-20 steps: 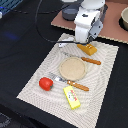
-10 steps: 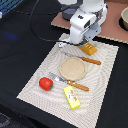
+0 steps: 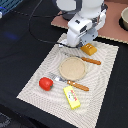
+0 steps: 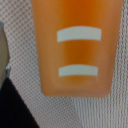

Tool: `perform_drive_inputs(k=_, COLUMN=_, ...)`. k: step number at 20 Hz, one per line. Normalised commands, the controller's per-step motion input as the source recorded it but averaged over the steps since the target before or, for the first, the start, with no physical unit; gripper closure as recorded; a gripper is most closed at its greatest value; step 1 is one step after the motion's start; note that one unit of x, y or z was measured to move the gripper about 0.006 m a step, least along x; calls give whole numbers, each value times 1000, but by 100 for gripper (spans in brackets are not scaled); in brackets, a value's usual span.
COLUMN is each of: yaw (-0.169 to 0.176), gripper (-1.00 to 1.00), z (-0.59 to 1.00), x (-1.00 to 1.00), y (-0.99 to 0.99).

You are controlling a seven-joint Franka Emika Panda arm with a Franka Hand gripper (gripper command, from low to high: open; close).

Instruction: Interact with the objects in diverse but meaningful ways.

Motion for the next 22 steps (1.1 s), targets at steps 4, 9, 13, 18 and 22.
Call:
perform_drive_inputs(k=4, yaw=-10, gripper=100, z=-229, x=79, y=0)
perform_drive_inputs(k=9, yaw=-6, gripper=100, z=-188, x=77, y=2)
perform_drive_inputs(k=13, yaw=-5, gripper=100, z=-86, x=61, y=66)
perform_drive_inputs(k=18, yaw=-28, gripper=100, z=803, x=-242, y=324)
perform_drive_inputs(k=22, yaw=-80, gripper=100, z=1000, x=-572, y=206)
